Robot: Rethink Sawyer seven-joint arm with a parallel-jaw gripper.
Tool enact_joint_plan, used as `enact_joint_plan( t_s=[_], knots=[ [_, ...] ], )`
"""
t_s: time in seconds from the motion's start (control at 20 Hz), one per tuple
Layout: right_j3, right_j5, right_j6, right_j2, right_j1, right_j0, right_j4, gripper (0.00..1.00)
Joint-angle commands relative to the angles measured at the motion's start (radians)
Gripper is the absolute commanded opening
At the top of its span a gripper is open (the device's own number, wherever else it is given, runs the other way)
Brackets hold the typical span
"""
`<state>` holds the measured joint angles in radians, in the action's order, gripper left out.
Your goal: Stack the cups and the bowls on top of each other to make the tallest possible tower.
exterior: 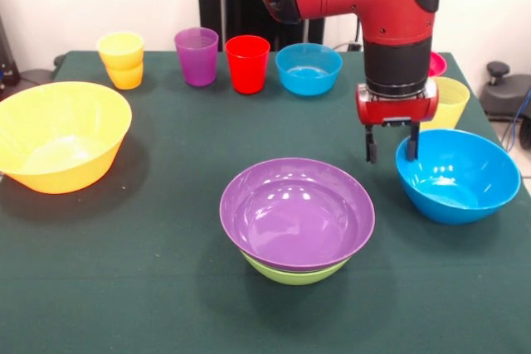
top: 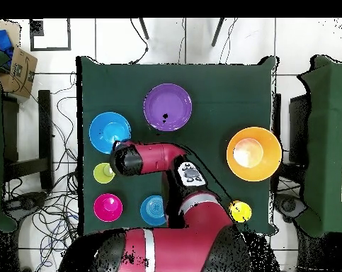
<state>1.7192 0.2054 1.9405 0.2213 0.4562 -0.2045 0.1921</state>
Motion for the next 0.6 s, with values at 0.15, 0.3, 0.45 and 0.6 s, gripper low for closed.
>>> enact_joint_plan(
  t_s=[0.15, 0.3, 0.45, 0.6],
  knots=[
    [-0.151, -0.025, -0.002, 0.039, -0.166, 0.063, 0.079, 1.0],
    [-0.172, -0.022, 0.012, 0.029, -0.174, 0.083, 0.073, 1.0],
    [-0.185, -0.011, 0.021, 0.026, -0.17, 0.095, 0.062, 1.0],
    [-0.18, -0.041, 0.03, 0.038, -0.175, 0.085, 0.059, 1.0]
  ],
)
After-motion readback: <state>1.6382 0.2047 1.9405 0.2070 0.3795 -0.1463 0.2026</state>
